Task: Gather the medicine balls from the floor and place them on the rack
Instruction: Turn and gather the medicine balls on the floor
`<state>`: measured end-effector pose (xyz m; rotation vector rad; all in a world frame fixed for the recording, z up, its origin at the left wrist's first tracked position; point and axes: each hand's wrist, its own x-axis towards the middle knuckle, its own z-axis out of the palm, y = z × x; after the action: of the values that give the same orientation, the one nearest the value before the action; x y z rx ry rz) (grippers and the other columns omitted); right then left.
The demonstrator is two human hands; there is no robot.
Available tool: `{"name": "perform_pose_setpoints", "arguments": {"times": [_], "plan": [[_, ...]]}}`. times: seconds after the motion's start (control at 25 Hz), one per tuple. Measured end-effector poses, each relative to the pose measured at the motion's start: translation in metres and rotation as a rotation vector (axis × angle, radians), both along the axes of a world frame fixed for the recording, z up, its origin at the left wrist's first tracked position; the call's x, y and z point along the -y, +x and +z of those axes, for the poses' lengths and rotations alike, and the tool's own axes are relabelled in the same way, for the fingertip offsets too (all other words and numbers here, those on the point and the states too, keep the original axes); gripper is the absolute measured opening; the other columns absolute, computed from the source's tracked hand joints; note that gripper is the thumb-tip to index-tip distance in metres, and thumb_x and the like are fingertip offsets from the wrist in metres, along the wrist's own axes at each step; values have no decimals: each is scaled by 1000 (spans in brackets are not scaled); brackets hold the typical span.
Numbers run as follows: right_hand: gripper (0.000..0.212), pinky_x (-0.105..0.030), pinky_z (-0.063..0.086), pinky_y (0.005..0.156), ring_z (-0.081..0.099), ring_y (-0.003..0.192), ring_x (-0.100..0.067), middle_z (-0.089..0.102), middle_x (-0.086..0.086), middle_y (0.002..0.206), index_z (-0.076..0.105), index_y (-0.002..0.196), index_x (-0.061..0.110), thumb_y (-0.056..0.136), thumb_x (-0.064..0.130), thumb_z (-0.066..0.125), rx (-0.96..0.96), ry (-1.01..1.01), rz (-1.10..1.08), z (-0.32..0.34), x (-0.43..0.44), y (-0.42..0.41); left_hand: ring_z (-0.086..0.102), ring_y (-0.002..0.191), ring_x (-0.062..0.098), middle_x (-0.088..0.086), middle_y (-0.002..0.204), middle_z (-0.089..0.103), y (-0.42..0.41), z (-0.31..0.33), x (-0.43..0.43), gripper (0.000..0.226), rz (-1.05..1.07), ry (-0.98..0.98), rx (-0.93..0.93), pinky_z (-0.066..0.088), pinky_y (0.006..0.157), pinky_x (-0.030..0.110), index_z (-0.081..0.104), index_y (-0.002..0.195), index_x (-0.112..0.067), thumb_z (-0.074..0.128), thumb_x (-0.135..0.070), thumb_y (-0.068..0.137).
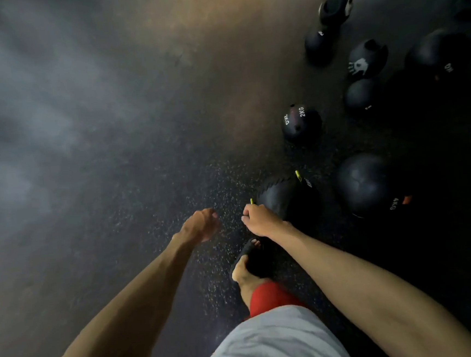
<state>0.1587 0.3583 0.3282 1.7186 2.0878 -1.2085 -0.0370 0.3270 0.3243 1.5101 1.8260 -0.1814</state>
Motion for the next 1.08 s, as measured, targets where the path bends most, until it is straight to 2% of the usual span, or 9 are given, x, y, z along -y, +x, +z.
{"name": "perform_pose_setpoints", "arguments": {"times": [0.12, 0.28, 0.36, 0.48, 0.56, 0.64, 0.84, 0.92, 1.08], "plan": [[30, -41, 50, 91, 61, 112, -33, 65, -13, 120, 61, 119, 11, 101, 31, 49, 2, -45, -136, -3, -70, -7, 67, 87, 18, 5, 104, 68, -5, 6, -90, 23, -126, -36, -9, 58, 76, 34, 62, 117, -17, 47, -22, 101], [26, -41, 52, 90, 61, 109, -32, 65, -12, 115, 61, 111, 14, 99, 33, 50, -16, -55, -328, -7, -133, 6, 68, 94, 24, 10, 108, 69, 10, 14, -191, 27, -307, -27, -26, 58, 85, 39, 61, 121, -16, 44, -21, 101], [25, -40, 52, 90, 62, 108, -33, 65, -13, 114, 62, 109, 12, 99, 33, 51, -14, -69, -448, -12, -155, 18, 69, 90, 24, 11, 106, 70, 26, 9, -239, 26, -435, -52, -15, 59, 82, 38, 62, 118, -15, 44, -21, 100], [27, -35, 47, 81, 62, 106, -35, 67, -17, 113, 63, 108, 7, 100, 29, 50, -15, -62, -633, -23, -182, 35, 67, 87, 20, 11, 109, 71, 58, -8, -307, 25, -647, -70, -9, 56, 71, 32, 64, 116, -15, 48, -24, 98], [30, -35, 48, 80, 63, 106, -35, 67, -19, 115, 63, 109, 6, 101, 30, 48, 9, -76, -753, -34, -193, 39, 68, 99, 28, 11, 112, 69, 81, -22, -344, 28, -827, -72, -17, 57, 81, 38, 63, 120, -15, 48, -27, 99], [33, -36, 48, 85, 61, 112, -35, 64, -20, 121, 61, 116, 4, 102, 29, 46, 13, -101, -910, -42, -207, 37, 66, 108, 32, 12, 116, 68, 104, -38, -383, 29, -1018, -71, 17, 53, 90, 40, 62, 121, -13, 50, -29, 99], [37, -40, 48, 89, 59, 112, -37, 60, -21, 129, 58, 120, 2, 103, 29, 39, 98, -135, -1281, -46, -227, 1, 65, 105, 28, 6, 116, 69, 140, -57, -443, 27, -1327, -110, 47, 52, 88, 35, 65, 117, -19, 54, -32, 96], [37, -41, 49, 89, 59, 113, -39, 57, -22, 134, 57, 124, 2, 103, 25, 38, 136, -153, -1442, -44, -234, -21, 65, 107, 28, 7, 117, 69, 149, -59, -458, 23, -1448, -151, 46, 52, 91, 38, 66, 113, -18, 56, -30, 95], [36, -39, 46, 80, 62, 105, -40, 64, -24, 119, 53, 128, 3, 102, 23, 39, 92, -190, -1755, -61, -246, -56, 62, 110, 30, 10, 117, 68, 166, -75, -472, 21, -1697, -185, 14, 51, 93, 38, 66, 112, -16, 57, -27, 96]]}}
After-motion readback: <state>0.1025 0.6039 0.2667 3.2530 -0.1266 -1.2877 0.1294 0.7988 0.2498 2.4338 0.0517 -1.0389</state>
